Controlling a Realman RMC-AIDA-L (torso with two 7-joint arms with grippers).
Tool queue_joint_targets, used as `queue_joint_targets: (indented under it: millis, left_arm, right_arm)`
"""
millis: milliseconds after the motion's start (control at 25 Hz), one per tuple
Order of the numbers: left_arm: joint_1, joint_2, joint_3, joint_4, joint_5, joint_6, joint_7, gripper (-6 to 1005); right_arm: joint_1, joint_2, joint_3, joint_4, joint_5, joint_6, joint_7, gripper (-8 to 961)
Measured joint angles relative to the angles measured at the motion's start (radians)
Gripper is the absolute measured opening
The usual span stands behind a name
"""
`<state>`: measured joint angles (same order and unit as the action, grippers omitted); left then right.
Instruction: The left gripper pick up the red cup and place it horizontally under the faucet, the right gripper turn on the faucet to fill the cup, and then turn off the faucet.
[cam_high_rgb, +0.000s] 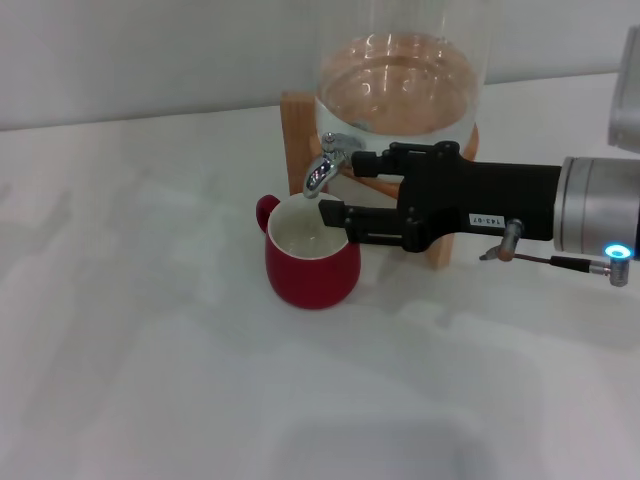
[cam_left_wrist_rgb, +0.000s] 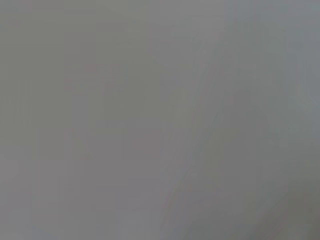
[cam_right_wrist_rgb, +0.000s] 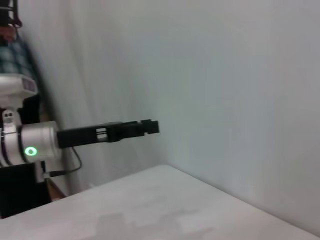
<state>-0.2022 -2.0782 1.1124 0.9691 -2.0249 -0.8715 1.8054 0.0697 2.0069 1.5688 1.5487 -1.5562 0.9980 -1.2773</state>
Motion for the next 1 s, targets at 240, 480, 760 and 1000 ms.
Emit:
queue_joint_targets:
  millis: [240, 480, 760, 1000]
  left_arm:
    - [0.002, 0.001, 0.000, 0.004, 0.000, 0.002, 0.000, 888]
    - [-0.001, 0.001, 0.000, 0.005, -0.002, 0.002, 0.002, 887]
    - [-0.005, 0.000, -0.011, 0.000, -0.002, 0.001, 0.001, 887]
    - [0.012, -0.002, -0.008, -0.003, -0.001, -0.010, -0.004, 888]
  right_arm:
    - [-0.004, -0.002, 0.060, 0.002, 0.004, 0.048, -0.011, 726]
    - [-0.028, -0.002, 0.195, -0.008, 0.004, 0.089, -0.012, 726]
    - [-0.037, -0.001, 0.354, -0.046, 0.007, 0.130, -0.014, 727]
    - [0.002, -0.005, 0.558, -0.184, 0.002, 0.147, -0.064, 727]
